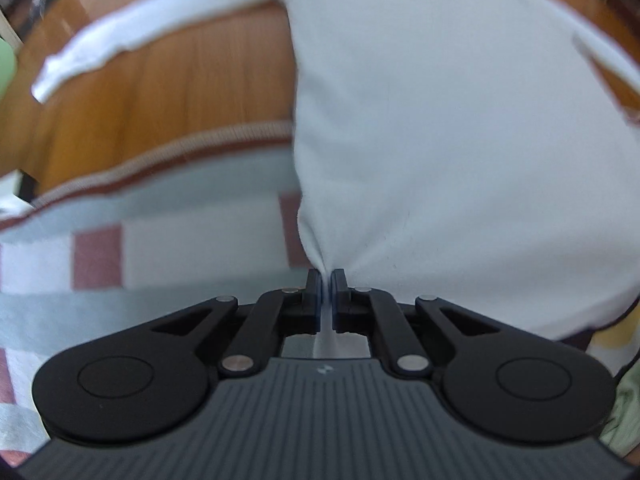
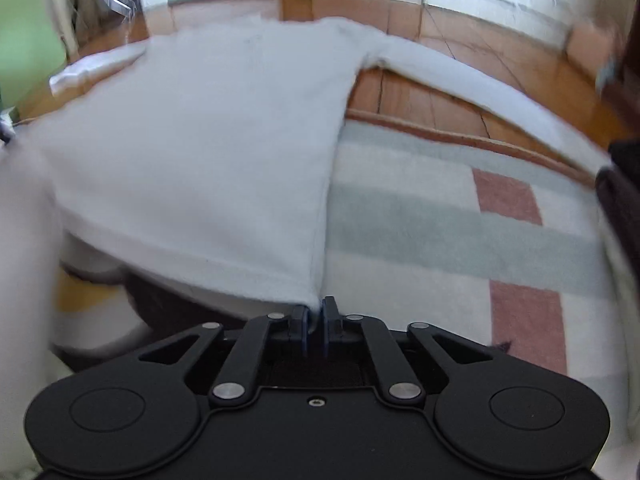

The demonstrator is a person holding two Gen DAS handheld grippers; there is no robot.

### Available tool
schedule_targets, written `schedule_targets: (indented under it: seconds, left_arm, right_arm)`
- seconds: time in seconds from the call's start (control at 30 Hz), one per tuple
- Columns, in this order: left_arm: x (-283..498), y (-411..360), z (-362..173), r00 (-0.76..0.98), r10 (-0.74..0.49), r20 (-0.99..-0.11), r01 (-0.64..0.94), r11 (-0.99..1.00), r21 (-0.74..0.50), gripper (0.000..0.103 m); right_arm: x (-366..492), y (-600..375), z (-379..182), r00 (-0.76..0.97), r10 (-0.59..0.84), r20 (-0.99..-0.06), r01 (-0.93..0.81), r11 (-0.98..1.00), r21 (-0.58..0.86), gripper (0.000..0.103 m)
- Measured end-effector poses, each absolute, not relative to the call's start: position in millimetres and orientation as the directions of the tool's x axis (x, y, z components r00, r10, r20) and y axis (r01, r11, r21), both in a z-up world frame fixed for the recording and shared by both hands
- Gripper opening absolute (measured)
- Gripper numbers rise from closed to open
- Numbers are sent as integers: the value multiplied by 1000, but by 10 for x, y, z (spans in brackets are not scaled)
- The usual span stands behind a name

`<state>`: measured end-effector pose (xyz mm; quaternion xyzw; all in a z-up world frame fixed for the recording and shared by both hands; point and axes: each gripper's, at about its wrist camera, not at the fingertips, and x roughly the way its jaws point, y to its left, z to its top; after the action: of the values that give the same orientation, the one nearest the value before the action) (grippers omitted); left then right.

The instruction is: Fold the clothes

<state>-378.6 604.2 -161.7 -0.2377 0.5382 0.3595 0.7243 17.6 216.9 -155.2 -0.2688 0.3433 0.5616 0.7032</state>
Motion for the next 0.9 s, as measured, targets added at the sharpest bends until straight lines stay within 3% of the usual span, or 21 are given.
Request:
schedule_targets:
  seconds: [0.07, 0.2, 0.37, 0.43, 0.5, 0.57, 0.63, 0.73, 0.8, 0.9]
  left_arm:
    - [-3688, 6013, -1757, 86, 265, -960, -757, 644, 110, 6]
    - [-3588, 5887, -1712, 0, 352, -936, -697, 671, 253, 22]
    - [-3670, 5970, -1654, 9, 351, -936, -732, 641, 233, 25]
    - [-3717, 6125, -1545, 13, 364, -931, -765, 604, 225, 34]
    - [-3811, 6233, -1481, 8, 422, -907, -794, 554, 251, 35]
    - [-3905, 6256, -1345, 54, 477, -877, -825, 517, 230, 40]
    - [-3919, 6186, -1155, 149, 524, -839, -841, 513, 170, 51]
    - [-3791, 6096, -956, 233, 562, -794, -835, 533, 133, 65]
    - [-3648, 6099, -845, 281, 555, -783, -839, 538, 80, 72]
    - [-3324, 6202, -749, 356, 495, -793, -844, 534, -46, 81]
  right_arm:
    - [174, 2200, -1539, 83, 603, -793, -969, 236, 78, 8]
    - [108, 2199, -1490, 98, 604, -791, -984, 177, 14, 7]
    - [238, 2106, -1561, 159, 546, -822, -971, 235, -31, 7]
    - [345, 2084, -1530, 175, 527, -832, -955, 296, -13, 8]
    - [481, 2060, -1473, 166, 544, -822, -930, 363, 52, 9]
    - [585, 2063, -1398, 151, 581, -800, -901, 414, 130, 13]
    - [689, 2065, -1322, 141, 618, -774, -864, 458, 208, 19]
    - [722, 2214, -1276, 136, 653, -745, -842, 472, 260, 38]
    - [754, 2372, -1253, 116, 669, -734, -824, 478, 305, 38]
    - [780, 2700, -1150, 88, 679, -729, -821, 464, 333, 50]
